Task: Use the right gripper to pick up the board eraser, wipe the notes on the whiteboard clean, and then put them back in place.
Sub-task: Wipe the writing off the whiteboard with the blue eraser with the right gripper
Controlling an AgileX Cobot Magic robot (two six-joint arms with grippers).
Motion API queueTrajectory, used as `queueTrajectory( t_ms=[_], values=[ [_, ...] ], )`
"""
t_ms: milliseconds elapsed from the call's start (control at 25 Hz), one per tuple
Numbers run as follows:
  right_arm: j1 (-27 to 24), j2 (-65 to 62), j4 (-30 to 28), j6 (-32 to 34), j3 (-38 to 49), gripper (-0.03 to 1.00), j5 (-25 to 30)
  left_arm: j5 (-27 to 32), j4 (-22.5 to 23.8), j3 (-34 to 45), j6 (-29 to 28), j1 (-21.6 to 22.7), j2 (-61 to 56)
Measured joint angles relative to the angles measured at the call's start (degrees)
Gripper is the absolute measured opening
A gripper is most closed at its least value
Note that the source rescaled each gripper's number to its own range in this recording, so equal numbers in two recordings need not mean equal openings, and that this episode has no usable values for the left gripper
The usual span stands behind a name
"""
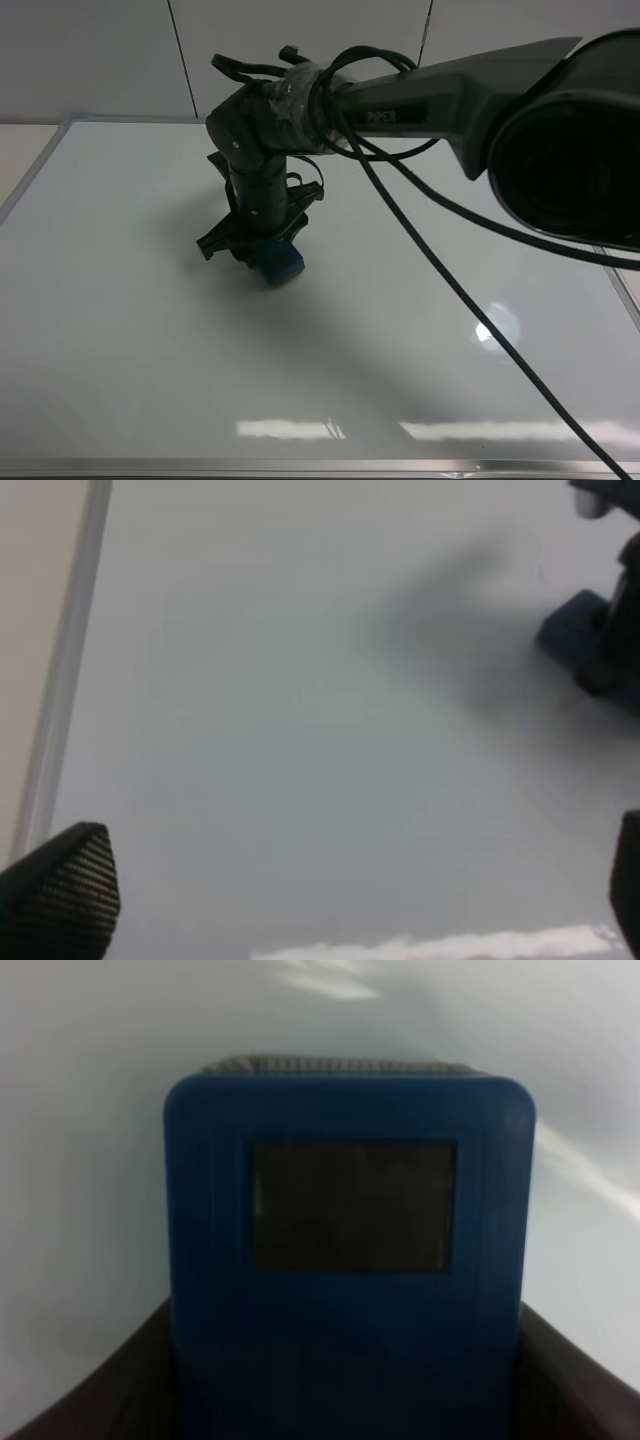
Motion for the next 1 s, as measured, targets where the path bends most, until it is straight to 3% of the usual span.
queueTrajectory(
  t_ms=[280,400,800,1000],
  values=[
    [-7.1,-8.6,0.5,3.0,18.3,0.0,-13.3,0.0,0.0,0.0,0.0,0.0,0.0],
    [-8.7,-10.2,0.3,3.0,22.0,0.0,-16.1,0.0,0.0,0.0,0.0,0.0,0.0],
    [-5.6,-10.2,1.5,0.0,22.8,0.0,-20.8,0.0,0.0,0.0,0.0,0.0,0.0],
    [-1.4,-5.9,3.0,-0.2,14.9,0.0,-17.9,0.0,0.0,0.0,0.0,0.0,0.0]
  ],
)
